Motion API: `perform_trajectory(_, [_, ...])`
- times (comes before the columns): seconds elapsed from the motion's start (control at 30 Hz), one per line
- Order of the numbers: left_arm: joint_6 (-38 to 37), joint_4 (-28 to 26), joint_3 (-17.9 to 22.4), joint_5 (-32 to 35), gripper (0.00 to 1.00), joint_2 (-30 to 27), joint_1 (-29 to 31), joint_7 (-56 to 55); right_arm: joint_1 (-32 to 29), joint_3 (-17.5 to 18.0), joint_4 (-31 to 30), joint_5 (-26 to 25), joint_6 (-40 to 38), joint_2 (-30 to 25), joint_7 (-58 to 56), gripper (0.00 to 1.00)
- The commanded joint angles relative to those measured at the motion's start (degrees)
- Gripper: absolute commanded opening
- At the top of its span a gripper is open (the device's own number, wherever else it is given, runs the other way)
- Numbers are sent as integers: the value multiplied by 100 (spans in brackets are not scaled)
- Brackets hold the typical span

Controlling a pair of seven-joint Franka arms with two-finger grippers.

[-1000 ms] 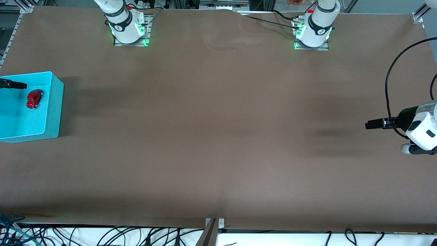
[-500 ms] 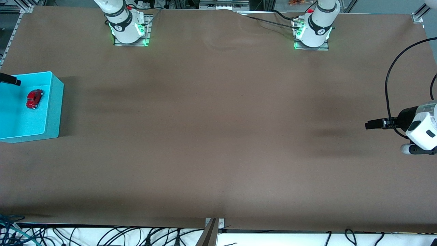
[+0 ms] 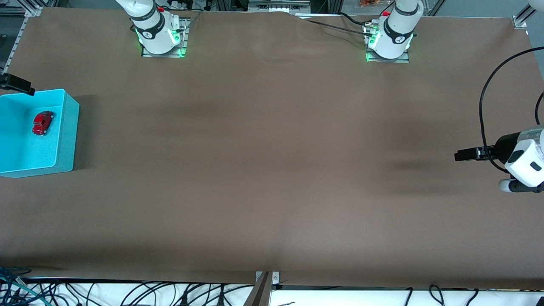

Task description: Wind red beetle toy and store in blue box

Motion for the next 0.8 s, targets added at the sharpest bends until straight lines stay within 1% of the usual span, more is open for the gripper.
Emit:
perform_trajectory(0.0, [4,73,-10,49,100,22,-14,46,429,-124,-37,98,-102,-99,425,100])
perform_trajectory(0.1, [4,73,-10,49,100,22,-14,46,640,-124,-28,107,-102,-108,591,100])
perform_trajectory(0.2, [4,73,-10,49,100,22,-14,46,860,-115,-37,194,-102,-126,916,100])
perform_trajectory(0.4, [4,73,-10,49,100,22,-14,46,1255,-63,-28,212,-110,-126,1558,100])
perform_trajectory(0.57, [4,73,-10,49,100,22,-14,46,1291,218,148,212,-181,-29,1839,100])
perform_trajectory(0.67, [4,73,-10,49,100,22,-14,46,1300,280,165,230,-181,-20,1927,100])
perform_trajectory(0.77, [4,73,-10,49,100,22,-14,46,1309,482,174,300,-181,-20,2059,100])
